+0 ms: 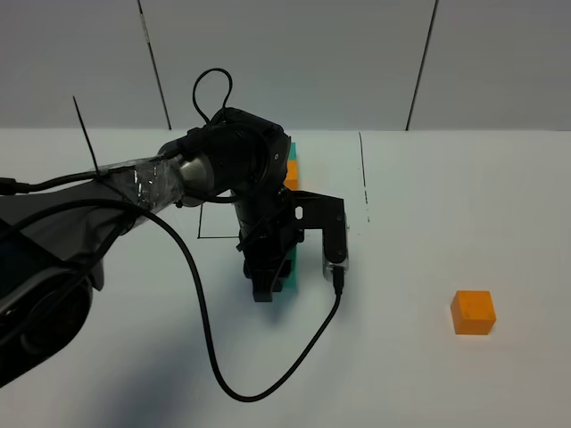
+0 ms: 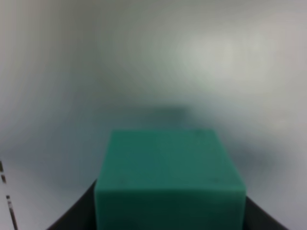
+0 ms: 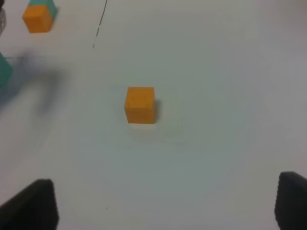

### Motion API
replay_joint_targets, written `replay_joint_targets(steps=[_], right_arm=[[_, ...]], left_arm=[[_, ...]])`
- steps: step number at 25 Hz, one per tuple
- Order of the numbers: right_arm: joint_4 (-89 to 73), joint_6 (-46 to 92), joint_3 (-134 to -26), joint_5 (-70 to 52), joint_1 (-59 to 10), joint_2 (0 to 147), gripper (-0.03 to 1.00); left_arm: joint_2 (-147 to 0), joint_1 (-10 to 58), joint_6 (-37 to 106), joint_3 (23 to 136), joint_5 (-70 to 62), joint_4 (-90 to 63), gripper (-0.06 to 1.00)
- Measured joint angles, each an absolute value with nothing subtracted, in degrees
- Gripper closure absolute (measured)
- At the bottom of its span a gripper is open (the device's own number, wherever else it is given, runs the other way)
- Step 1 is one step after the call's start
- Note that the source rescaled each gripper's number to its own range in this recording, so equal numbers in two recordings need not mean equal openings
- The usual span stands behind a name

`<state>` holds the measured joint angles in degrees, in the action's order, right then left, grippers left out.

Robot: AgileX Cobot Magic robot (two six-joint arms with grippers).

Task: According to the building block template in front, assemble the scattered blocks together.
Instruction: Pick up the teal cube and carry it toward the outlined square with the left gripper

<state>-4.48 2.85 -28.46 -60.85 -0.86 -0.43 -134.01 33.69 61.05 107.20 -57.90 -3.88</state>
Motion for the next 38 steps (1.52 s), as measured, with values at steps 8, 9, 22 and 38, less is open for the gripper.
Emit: replay_joint_targets(steps=[8,9,22,38], right_arm=[[-5.06,2.79,-28.46,-60.85,-0.86,-0.43,0.17],[-5.06,2.79,-28.46,-60.85,-0.86,-0.43,0.17],[-5.08,2.79,-28.46,-60.85,-0.86,-0.43,0.17],[-5.08,2.79,-28.46,-60.85,-0.86,-0.43,0.17]], left_arm=[[-140.65,33.71,59.45,114.08,-60.29,-4.80,0.94],[-140.90,33.71,59.38,114.45,-60.29,-5.07,0.94],[-141.74,36.04,59.36,115.37,-60.06,-2.41,0.94],[-141.74,36.45,56.62,115.44,-59.76,-0.79,0.64]])
